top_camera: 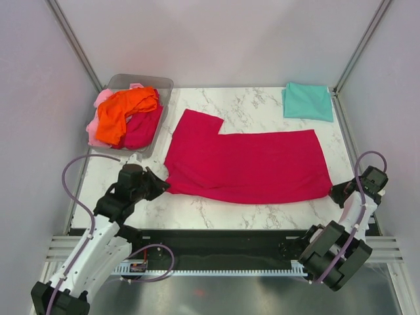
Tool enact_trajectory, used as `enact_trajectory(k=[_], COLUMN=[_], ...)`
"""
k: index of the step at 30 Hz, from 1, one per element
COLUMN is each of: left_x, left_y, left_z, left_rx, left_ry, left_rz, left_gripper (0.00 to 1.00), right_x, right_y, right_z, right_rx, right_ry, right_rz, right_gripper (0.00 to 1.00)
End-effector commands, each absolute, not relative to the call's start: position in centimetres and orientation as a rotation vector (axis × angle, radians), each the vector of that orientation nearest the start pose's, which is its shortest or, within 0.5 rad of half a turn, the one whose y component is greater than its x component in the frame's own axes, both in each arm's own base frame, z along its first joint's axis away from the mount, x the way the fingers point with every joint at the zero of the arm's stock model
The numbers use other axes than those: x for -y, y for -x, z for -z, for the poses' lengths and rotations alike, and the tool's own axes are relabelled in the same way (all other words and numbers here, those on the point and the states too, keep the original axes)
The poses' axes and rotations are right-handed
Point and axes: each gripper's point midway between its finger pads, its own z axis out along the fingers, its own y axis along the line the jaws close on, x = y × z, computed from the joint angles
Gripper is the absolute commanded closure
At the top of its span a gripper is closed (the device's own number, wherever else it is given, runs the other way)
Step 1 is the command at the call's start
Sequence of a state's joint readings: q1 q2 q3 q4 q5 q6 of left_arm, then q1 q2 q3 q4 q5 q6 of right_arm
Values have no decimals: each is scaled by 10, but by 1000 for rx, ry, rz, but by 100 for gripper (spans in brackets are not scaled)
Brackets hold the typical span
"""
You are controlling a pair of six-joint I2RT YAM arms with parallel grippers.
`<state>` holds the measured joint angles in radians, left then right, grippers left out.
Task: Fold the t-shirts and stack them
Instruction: Fold the tshirt
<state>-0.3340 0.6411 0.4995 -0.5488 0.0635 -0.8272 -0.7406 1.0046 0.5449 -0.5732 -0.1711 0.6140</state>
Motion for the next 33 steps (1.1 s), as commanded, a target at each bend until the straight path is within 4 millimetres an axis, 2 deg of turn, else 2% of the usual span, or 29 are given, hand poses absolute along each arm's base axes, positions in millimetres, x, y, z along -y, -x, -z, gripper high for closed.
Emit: enact_trajectory(k=[1, 3, 5, 6, 7, 8, 9, 10, 12, 13, 14, 15, 17, 18, 20, 21, 22, 23, 24, 25, 26, 27, 28, 29, 30, 31, 32, 33], left_x=[120, 126, 126, 126, 125, 127, 127, 126, 116, 111, 112, 112, 108, 111, 120, 125, 133, 129, 132, 144, 150, 158, 161, 165, 166, 168, 171, 172], left_y=[-186, -180, -173, -171, -164, -160, -157, -156, -154, -160, -168, -177, -204, -216, -255, -275, -304, -324, -343, -378, -396, -426, -444, -468, -485, -509, -524, -539], left_z=[-112, -115, -115, -114, -109, -112, -114, -124, -135, -158, -173, -179, -200, -199, -197, -202, -200, -202, -207, -206, -208, -231, -227, -183, -177, -198, -185, -147], left_rx=[-2347, -2355, -2362, -2370, -2401, -2415, -2421, -2414, -2403, -2346, -2293, -2280, -2230, -2259, -2339, -2325, -2354, -2343, -2328, -2340, -2335, -2278, -2283, -2370, -2372, -2317, -2334, -2395], left_ry=[617, 623, 662, 683, 702, 700, 695, 670, 634, 556, 496, 439, 342, 311, 228, 195, 136, 131, 75, 46, 16, -45, -63, -80, -96, -111, -121, -138], left_rz=[729, 781, 805, 805, 796, 817, 821, 819, 750, 722, 729, 702, 604, 573, 481, 463, 414, 342, 311, 289, 285, 275, 248, 193, 178, 181, 182, 165], left_gripper=[91, 85, 77, 63, 57, 52, 44, 40, 37, 37, 37, 38, 38, 38, 39, 40, 40, 41, 42, 42, 43, 43, 44, 46, 47, 47, 47, 48], right_x=[96, 91, 88, 88, 90, 93, 95, 102, 105, 105, 104, 107, 105, 110, 114, 121, 115, 118, 122, 110, 108, 103, 100, 96, 90, 82, 77, 73], right_y=[-181, -179, -172, -170, -166, -164, -162, -160, -160, -164, -168, -177, -185, -189, -196, -205, -215, -222, -233, -244, -250, -263, -268, -272, -279, -284, -286, -287], right_z=[-45, -41, -36, -36, -37, -38, -40, -45, -47, -49, -52, -57, -62, -67, -75, -85, -92, -98, -114, -122, -128, -139, -142, -145, -152, -158, -163, -175], right_rx=[-2055, -2056, -2047, -2035, -2012, -2000, -1993, -1959, -1953, -1960, -1956, -1934, -1915, -1901, -1893, -1878, -1900, -1901, -1893, -1933, -1946, -1961, -1974, -1995, -2013, -2028, -2037, -2037], right_ry=[-1676, -1694, -1745, -1759, -1791, -1806, -1808, -1824, -1826, -1816, -1804, -1764, -1733, -1702, -1649, -1591, -1527, -1489, -1430, -1352, -1312, -1247, -1223, -1176, -1124, -1065, -1017, -943], right_rz=[-216, -257, -279, -289, -287, -282, -280, -276, -282, -303, -336, -368, -418, -406, -375, -341, -339, -294, -265, -271, -262, -270, -276, -285, -328, -367, -393, -401], right_gripper=[98, 93, 80, 69, 46, 34, 26, 15, 14, 13, 12, 11, 11, 11, 11, 11, 10, 9, 8, 7, 7, 7, 7, 7, 7, 8, 9, 9])
